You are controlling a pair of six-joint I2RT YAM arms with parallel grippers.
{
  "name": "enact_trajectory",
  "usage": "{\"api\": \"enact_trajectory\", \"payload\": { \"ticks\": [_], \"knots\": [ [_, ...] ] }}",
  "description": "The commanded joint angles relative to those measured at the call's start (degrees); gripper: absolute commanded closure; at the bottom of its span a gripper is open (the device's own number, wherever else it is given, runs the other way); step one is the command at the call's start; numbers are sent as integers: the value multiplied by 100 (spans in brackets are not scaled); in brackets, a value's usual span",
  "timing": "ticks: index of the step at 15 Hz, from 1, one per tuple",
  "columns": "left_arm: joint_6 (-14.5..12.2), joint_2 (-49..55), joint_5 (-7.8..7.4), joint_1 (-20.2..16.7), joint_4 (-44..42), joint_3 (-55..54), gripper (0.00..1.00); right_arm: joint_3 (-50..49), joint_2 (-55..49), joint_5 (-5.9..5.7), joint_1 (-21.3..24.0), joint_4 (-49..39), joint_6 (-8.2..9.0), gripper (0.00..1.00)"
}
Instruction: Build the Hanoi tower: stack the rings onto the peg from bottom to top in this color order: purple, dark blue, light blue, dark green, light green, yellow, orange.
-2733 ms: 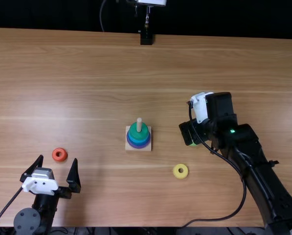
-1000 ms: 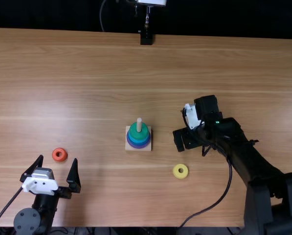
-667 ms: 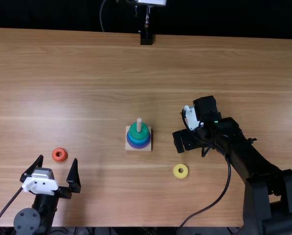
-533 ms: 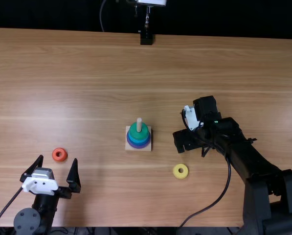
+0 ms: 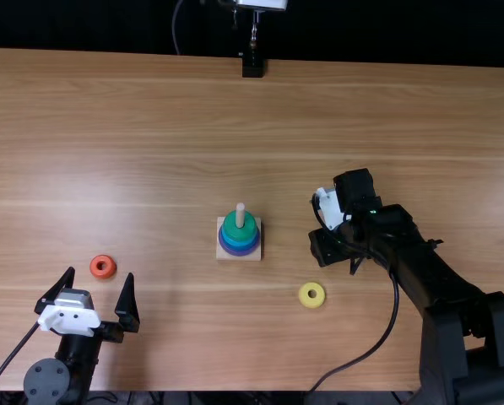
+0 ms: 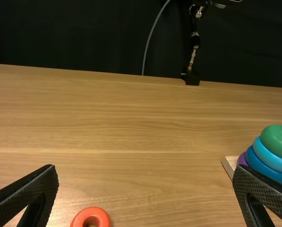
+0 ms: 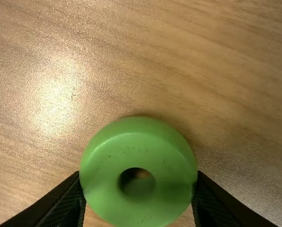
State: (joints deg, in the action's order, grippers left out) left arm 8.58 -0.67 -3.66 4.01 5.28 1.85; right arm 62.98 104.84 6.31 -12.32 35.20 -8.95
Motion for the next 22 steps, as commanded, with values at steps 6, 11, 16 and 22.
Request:
{"api": "enact_trajectory", "payload": {
  "ticks": [6, 11, 16, 22],
  "knots": [
    [-25, 67, -98, -76, 21, -185, 0, 751, -33, 66, -8, 589, -117, 100],
    [-25, 67, -98, -76, 21, -185, 0, 2509, -33, 66, -667, 2435, -265, 100],
    [-25, 67, -98, -76, 21, -185, 0, 4293, 10, 76, -1133, 3257, -307, 100],
    [-25, 67, -98, -76, 21, -185, 0, 5198, 28, 76, -1616, 3542, -286, 100]
  ]
}}
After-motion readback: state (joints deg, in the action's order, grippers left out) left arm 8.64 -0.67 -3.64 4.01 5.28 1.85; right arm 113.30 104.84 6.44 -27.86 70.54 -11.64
